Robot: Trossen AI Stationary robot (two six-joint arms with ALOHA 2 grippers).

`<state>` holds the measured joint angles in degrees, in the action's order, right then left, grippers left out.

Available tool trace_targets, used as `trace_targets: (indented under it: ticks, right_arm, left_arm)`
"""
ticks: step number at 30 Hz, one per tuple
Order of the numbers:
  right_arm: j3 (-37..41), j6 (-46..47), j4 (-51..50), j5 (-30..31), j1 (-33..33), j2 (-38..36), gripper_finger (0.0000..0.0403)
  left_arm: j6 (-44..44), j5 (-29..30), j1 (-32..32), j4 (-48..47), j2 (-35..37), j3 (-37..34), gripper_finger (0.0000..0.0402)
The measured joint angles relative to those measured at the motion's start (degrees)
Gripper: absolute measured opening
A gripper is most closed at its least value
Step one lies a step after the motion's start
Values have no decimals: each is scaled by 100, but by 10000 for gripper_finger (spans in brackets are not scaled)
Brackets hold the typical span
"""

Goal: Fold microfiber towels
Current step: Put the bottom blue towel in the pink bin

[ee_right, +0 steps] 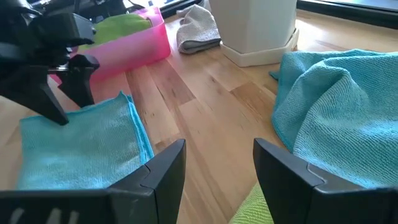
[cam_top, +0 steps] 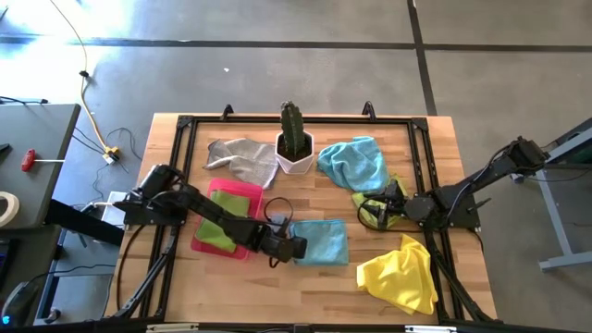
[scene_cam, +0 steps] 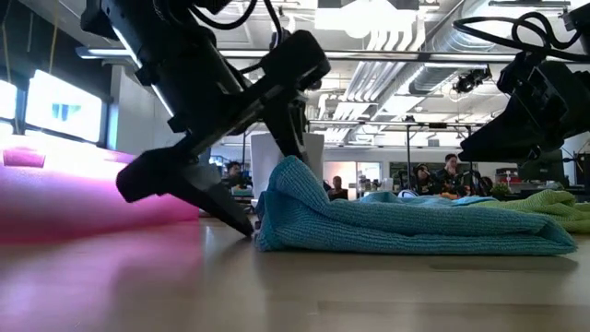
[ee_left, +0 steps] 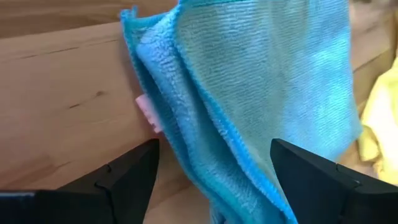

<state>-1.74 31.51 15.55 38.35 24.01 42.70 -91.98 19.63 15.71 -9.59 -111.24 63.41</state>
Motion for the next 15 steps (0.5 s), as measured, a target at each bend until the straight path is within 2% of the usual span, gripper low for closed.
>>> trace_targets:
  ticks: [11,15]
  right_arm:
    - [0,0,-122,0,1,2,181]
    - [0,0,-118,0,0,2,181]
  left_arm:
    - [318,180,-214,1019,-410,19,297]
    - [539,136,-273,908,-421,25,272]
